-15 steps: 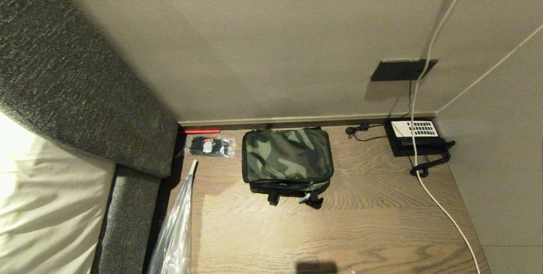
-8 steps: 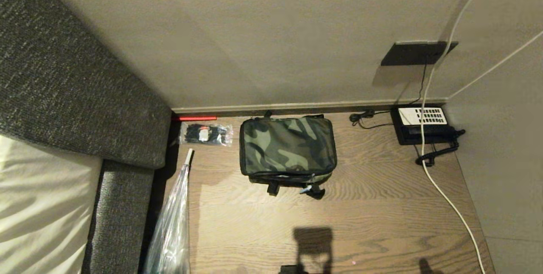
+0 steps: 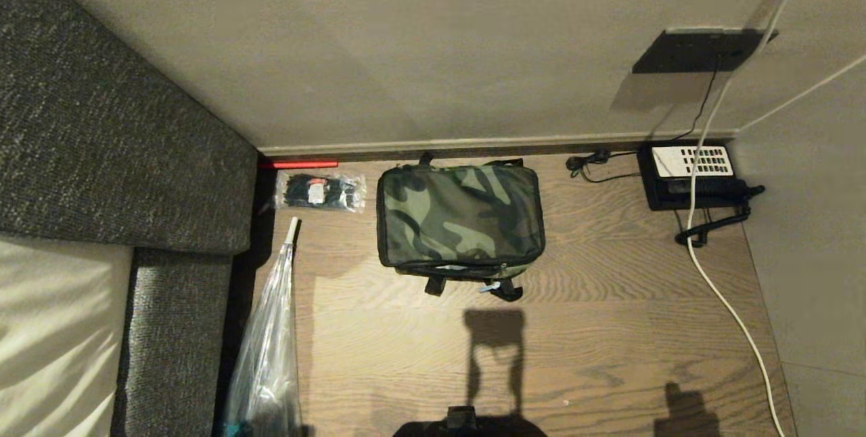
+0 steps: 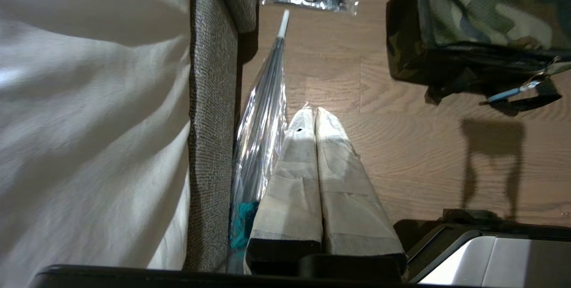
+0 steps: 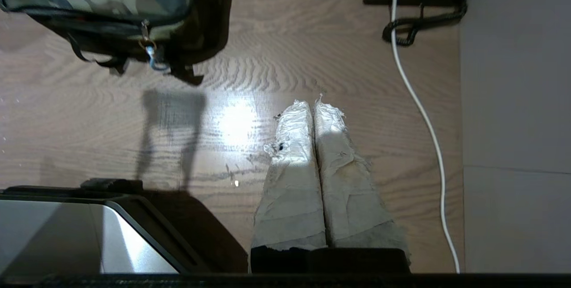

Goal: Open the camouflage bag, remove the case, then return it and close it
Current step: Open the top of the storage box

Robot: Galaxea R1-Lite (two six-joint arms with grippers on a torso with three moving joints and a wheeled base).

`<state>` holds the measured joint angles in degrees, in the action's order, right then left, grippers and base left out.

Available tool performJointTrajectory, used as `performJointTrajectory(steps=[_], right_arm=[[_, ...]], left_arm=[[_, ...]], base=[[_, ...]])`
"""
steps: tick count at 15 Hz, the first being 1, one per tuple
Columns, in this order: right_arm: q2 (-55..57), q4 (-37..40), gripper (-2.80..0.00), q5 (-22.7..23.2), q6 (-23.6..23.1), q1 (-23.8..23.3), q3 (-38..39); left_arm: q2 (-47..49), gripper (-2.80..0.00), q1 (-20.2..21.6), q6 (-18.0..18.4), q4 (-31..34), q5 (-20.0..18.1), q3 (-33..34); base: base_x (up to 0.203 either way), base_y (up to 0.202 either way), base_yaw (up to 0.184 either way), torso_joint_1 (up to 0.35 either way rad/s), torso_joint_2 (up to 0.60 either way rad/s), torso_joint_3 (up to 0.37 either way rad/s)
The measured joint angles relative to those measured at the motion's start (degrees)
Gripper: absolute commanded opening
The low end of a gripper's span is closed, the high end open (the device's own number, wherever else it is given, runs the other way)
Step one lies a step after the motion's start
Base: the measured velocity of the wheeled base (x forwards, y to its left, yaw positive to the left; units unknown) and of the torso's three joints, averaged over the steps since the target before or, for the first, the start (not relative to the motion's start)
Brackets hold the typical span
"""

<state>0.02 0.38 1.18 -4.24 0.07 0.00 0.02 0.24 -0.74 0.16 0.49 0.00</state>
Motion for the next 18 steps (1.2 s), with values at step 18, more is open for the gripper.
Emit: performJointTrajectory(steps=[18], right_arm=[[0.0,20.9,-2.80,1.9,4.9,0.0,-32.5]], left_arm=[[0.0,-2.80,0.0,0.4,0.1,-0.1,0.0]], base=[[0.000,0.000,0.000,0.002,0.00,-0.099]])
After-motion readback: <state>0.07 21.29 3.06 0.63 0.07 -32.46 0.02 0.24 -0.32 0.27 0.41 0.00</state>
